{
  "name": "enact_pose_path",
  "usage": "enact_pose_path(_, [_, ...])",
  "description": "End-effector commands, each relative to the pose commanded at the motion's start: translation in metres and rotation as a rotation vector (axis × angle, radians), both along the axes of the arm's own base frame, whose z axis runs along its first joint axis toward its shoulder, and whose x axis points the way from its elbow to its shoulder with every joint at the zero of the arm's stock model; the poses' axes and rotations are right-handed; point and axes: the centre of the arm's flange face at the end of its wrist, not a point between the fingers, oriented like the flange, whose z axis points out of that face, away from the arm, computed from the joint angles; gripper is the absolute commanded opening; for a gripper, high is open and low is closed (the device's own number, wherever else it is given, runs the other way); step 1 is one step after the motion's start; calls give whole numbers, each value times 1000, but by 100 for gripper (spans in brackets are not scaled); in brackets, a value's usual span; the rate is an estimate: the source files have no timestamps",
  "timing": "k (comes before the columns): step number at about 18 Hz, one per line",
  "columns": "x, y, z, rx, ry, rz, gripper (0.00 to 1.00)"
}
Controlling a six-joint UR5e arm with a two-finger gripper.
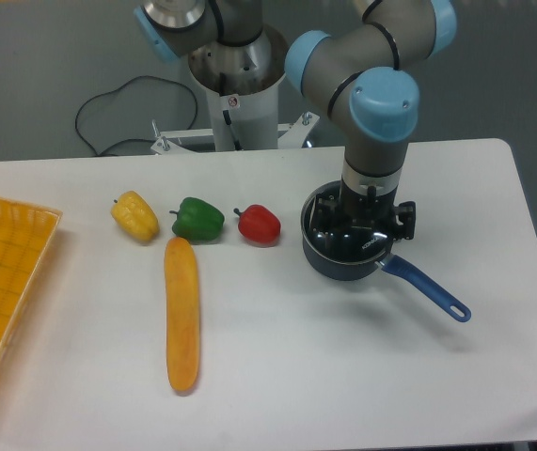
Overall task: Open the lid
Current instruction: 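Lower the gripper onto the glass lid knob of the dark saucepan, then close the gripper around the lid knob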
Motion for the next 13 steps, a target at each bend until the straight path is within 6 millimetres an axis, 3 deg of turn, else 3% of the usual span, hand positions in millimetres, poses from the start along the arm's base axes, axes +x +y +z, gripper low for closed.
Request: enact_pose_path(13, [-4,-29,-20,-99,-60,161,100])
